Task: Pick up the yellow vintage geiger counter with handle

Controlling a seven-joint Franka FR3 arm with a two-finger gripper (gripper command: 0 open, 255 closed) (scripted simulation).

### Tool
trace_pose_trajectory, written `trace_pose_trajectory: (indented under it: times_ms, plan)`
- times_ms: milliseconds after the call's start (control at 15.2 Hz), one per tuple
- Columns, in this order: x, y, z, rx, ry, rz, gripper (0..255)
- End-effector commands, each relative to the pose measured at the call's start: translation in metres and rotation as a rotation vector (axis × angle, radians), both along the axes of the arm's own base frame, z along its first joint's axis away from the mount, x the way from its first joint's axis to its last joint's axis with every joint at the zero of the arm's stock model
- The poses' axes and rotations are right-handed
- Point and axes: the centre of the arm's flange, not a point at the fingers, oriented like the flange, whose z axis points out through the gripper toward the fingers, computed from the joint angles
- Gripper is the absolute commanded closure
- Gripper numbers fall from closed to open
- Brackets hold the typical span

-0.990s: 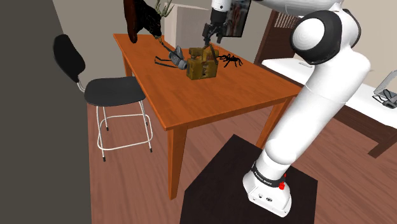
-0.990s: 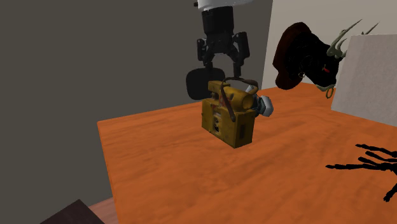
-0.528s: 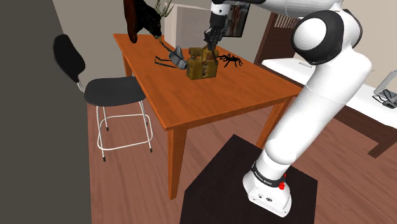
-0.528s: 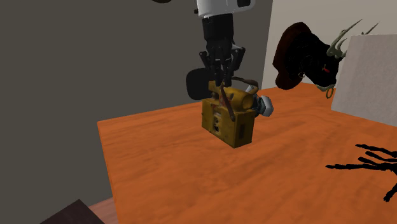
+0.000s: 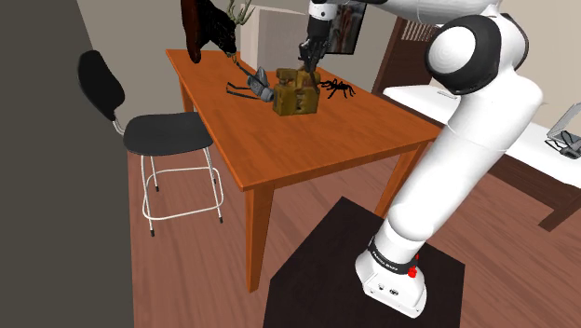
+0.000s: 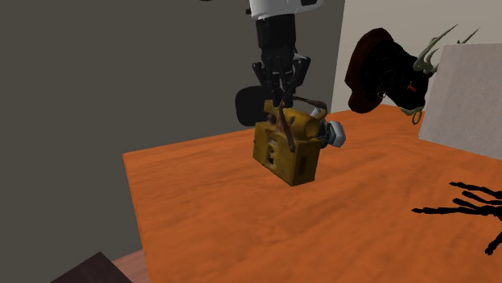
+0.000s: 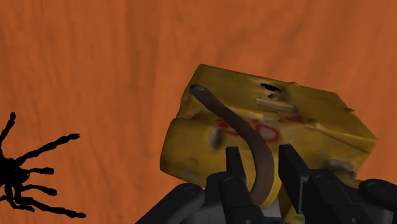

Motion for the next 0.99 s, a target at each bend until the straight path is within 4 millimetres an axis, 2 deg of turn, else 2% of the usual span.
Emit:
trace_pose_trajectory:
  times_ms: [0, 792, 924]
  plan:
    - [-0.001, 0.000, 0.010, 0.000, -0.002, 0.000, 255]
    - [-0.001, 0.000, 0.074, 0.000, -0.002, 0.000, 255]
    - [-0.001, 0.000, 0.075, 0.000, -0.002, 0.000, 255]
